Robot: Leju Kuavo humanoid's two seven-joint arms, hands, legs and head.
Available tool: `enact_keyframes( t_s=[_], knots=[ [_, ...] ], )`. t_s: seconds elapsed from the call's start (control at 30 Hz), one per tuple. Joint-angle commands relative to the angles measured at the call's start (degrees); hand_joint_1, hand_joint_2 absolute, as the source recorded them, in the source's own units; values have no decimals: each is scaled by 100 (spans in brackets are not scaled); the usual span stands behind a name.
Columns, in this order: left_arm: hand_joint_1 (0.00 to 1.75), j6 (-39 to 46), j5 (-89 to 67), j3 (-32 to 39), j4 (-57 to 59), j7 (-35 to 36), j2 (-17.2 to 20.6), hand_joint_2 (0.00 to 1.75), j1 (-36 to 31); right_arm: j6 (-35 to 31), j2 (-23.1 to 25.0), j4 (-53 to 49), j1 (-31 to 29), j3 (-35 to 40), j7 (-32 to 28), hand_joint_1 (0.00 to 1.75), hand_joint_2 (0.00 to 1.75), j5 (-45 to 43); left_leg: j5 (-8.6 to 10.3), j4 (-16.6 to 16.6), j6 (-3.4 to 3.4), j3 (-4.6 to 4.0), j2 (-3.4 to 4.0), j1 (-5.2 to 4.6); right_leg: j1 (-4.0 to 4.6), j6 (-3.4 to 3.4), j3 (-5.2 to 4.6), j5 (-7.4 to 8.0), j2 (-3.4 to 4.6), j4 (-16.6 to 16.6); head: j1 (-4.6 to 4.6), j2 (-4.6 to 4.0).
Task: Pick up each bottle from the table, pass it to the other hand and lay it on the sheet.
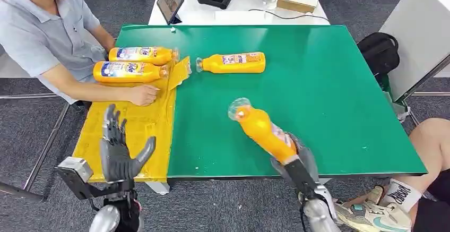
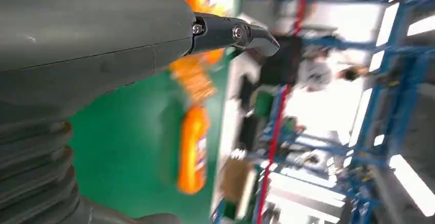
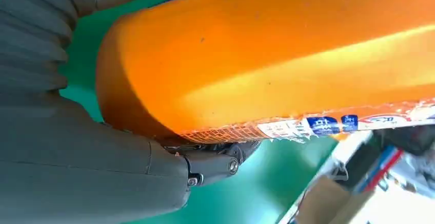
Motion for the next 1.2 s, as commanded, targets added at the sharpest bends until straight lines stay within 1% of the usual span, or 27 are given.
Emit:
enact_keyframes(
  t_s=[0.03,0.07,0.1,0.17,0.27,0.33,0.4,0.43,0.47,0.53,0.57,0.6,0.67,0.7,0.73,0.77,0.8,0.83,0.87,0.93,0.97,1.03,1.1,1.13,1.17,1.2],
  knots=[
    [0,-830,-80,-102,499,214,344,175,242,50,498,-2015,577,-280,-186,175,175,-527,-12,-4,1,15,11,-2,2,-20,7,-10,4,4,-2,0],
    [0,-857,-88,-84,458,211,323,175,288,18,525,-2058,581,-210,-185,175,175,-526,-8,-3,1,1,14,-2,1,-14,-9,-3,11,3,2,0],
    [0,-984,-100,-155,433,212,361,175,291,-6,540,-2074,577,-163,-210,175,175,-531,-15,-1,2,16,17,0,5,-24,4,-10,10,5,0,0],
    [0,-1186,-392,-327,409,132,377,175,272,-15,554,-2041,518,125,-283,175,175,-544,-7,-4,2,2,11,3,5,-13,-7,-3,5,0,0,0],
    [0,-1160,-565,-481,558,180,198,175,-21,-20,526,-1666,251,555,-275,175,175,-435,-12,0,5,16,20,9,12,-22,7,-6,7,-1,2,0],
    [0,-1210,-581,-561,633,217,181,175,-133,-2,489,-1510,157,713,-295,175,175,-398,-4,-3,3,2,19,6,7,-12,-5,1,10,-2,2,0],
    [0,-1245,-605,-742,775,226,121,175,-345,-36,522,-1157,-90,1000,-368,175,175,-297,-10,-2,7,20,25,10,13,-24,14,-1,11,-6,2,0],
    [0,-1364,-566,-856,791,233,127,175,-398,120,514,-887,-247,1167,-267,175,175,-297,-5,-4,5,13,18,8,10,-19,8,0,5,-5,2,0],
    [0,-1358,-582,-899,790,226,115,175,-407,80,549,-728,-344,1218,-244,175,175,-273,0,-5,5,6,16,6,8,-14,1,3,7,-4,4,0],
    [0,-1358,-582,-910,790,226,111,175,-406,63,564,-706,-356,1228,-246,175,175,-271,-4,-7,6,17,28,8,10,-18,10,5,18,-8,2,0],
    [0,-1358,-576,-919,772,227,137,175,-383,36,559,-642,-388,1237,-259,175,175,-275,-1,-7,5,11,22,8,9,-14,8,5,12,-8,4,0],
    [0,-1357,-571,-917,765,227,144,175,-380,32,542,-642,-384,1238,-264,175,175,-278,-6,-9,6,25,24,11,14,-22,22,2,11,-11,4,0],
    [0,-1399,-527,-976,739,221,158,175,-408,241,532,-209,-634,1471,-73,175,175,-235,0,-8,5,11,14,6,7,-12,6,4,5,-7,2,0],
    [0,-1468,-449,-1010,749,297,162,175,-428,248,553,66,-784,1597,-61,175,175,-151,-4,-9,5,23,17,10,13,-19,18,1,5,-11,2,0],
    [0,-1568,-354,-1061,801,513,180,175,-479,54,565,288,-891,1751,-190,175,175,91,-4,-9,5,19,30,7,9,-16,9,6,20,-8,0,0],
    [0,-1592,-266,-1130,900,681,177,175,-558,-288,486,497,-990,2064,-775,175,175,465,-9,-9,6,30,38,10,14,-22,18,4,25,-11,2,0],
    [0,-1703,63,-1213,1043,803,148,175,-684,-174,462,613,-1016,2150,-1180,175,175,284,-6,-8,5,23,35,10,12,-17,14,6,25,-9,4,0],
    [0,-1633,220,-1311,1137,845,143,175,-789,23,508,684,-1022,2126,-1277,175,175,29,-2,-7,4,13,26,8,10,-13,5,6,17,-6,-2,0],
    [0,-1534,290,-1386,1146,771,130,175,-866,-123,543,781,-1065,2222,-1269,175,175,142,-2,-11,6,27,20,10,13,-20,21,4,8,-12,2,0],
    [0,-1489,425,-1511,1056,749,195,175,-935,-95,624,1044,-1188,2344,-1225,175,175,103,2,-7,4,8,12,8,8,-12,2,4,2,-5,0,0],
    [0,-1494,441,-1570,993,753,239,175,-944,-182,642,1228,-1266,2464,-1186,175,175,210,-1,-7,6,16,13,8,10,-17,9,2,2,-6,0,0],
    [0,-1491,457,-1586,949,757,258,175,-922,-246,669,1324,-1289,2489,-1205,175,175,215,-5,-6,7,23,19,11,14,-21,18,1,6,-8,0,0],
    [0,-1491,457,-1586,949,757,258,175,-922,-246,669,1324,-1289,2489,-1205,175,175,215,-1,-6,5,11,17,8,9,-13,5,3,7,-5,2,0],
    [0,-1516,540,-1626,968,853,296,175,-916,-250,640,1421,-1334,2573,-1206,175,175,256,-6,-8,7,25,20,10,13,-22,19,-1,7,-9,0,0],
    [0,-1478,555,-1669,1014,951,313,175,-928,-280,647,1497,-1368,2655,-1211,171,175,301,-4,-8,5,20,19,9,11,-18,14,1,7,-8,0,0],
    [0,-1346,458,-1726,1112,1071,309,175,-971,-488,669,1539,-1386,2696,-1272,155,175,404,-2,-8,4,13,12,8,9,-15,9,0,2,-5,0,0]
  ],
)
